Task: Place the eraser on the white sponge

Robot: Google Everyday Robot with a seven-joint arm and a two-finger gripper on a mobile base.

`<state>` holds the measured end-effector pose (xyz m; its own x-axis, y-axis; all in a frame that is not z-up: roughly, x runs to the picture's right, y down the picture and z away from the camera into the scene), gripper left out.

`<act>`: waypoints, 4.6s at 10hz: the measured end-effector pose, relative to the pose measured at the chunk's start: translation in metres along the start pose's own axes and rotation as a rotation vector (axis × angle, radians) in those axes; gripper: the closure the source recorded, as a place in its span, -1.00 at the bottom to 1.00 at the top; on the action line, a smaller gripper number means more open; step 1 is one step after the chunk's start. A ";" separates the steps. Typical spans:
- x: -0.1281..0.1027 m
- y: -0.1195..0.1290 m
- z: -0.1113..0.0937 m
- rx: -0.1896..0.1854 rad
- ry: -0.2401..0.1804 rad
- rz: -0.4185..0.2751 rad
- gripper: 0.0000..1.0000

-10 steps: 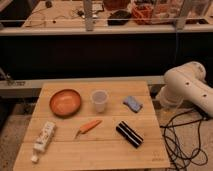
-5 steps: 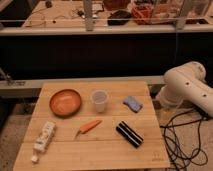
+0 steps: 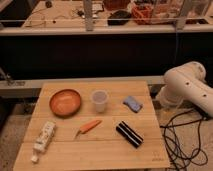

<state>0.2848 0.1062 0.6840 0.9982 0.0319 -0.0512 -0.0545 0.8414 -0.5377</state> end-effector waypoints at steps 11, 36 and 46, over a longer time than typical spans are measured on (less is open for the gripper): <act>0.000 0.000 0.000 0.000 0.000 0.000 -0.60; -0.110 0.037 0.076 -0.041 -0.156 -0.106 -0.60; -0.135 0.050 0.107 -0.059 -0.219 -0.078 -0.60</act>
<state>0.1499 0.2016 0.7546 0.9808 0.0903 0.1728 0.0276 0.8132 -0.5814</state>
